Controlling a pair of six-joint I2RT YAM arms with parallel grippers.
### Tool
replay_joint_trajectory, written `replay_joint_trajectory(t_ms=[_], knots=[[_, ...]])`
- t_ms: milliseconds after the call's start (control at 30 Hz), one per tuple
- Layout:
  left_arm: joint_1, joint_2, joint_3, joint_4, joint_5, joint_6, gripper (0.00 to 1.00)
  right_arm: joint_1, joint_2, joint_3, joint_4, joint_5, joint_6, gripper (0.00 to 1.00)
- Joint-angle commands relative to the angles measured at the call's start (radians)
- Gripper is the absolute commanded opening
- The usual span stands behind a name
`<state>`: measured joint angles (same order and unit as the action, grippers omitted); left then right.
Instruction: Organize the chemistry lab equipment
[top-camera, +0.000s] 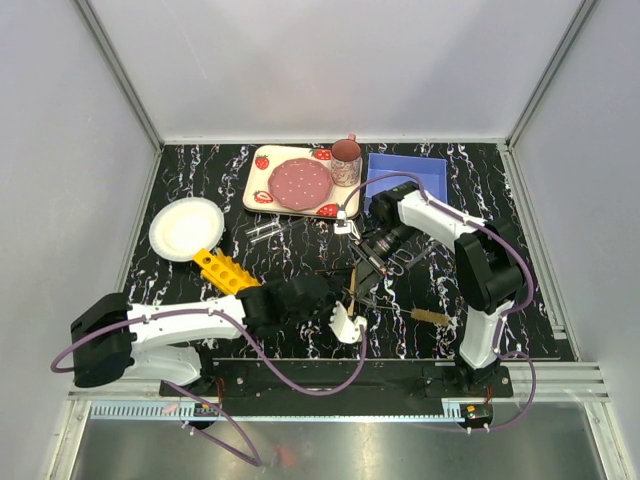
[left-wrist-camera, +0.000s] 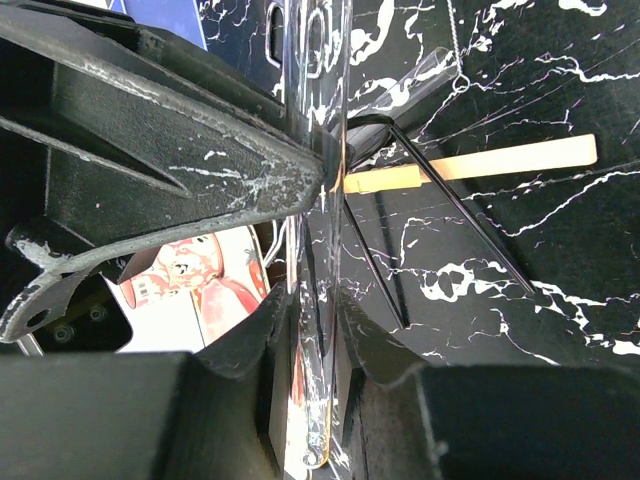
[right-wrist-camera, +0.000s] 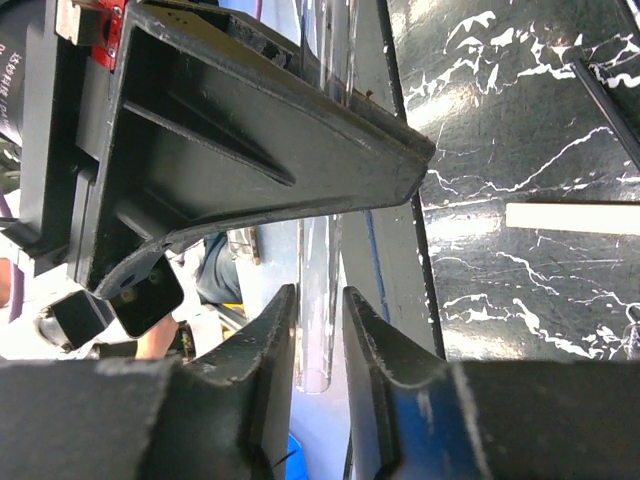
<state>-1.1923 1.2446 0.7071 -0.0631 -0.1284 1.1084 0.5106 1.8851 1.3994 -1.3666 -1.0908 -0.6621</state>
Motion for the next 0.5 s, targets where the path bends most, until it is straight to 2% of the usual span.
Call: replay_joint_trajectory(t_ms=[0, 333, 467], knots=[[-0.006, -0.057, 0.006, 0.069, 0.070, -0.067, 0.12, 0.009, 0.000, 0.049, -0.124, -0.052, -0.050, 0.33], [-0.004, -0.097, -0.035, 0.071, 0.093, -0.116, 0.11, 0.011, -0.007, 0.088, -0.103, -0.014, -0.019, 0.57], [-0.004, -0.106, -0.049, 0.066, 0.107, -0.149, 0.11, 0.009, -0.072, 0.125, -0.016, 0.116, 0.065, 0.69]])
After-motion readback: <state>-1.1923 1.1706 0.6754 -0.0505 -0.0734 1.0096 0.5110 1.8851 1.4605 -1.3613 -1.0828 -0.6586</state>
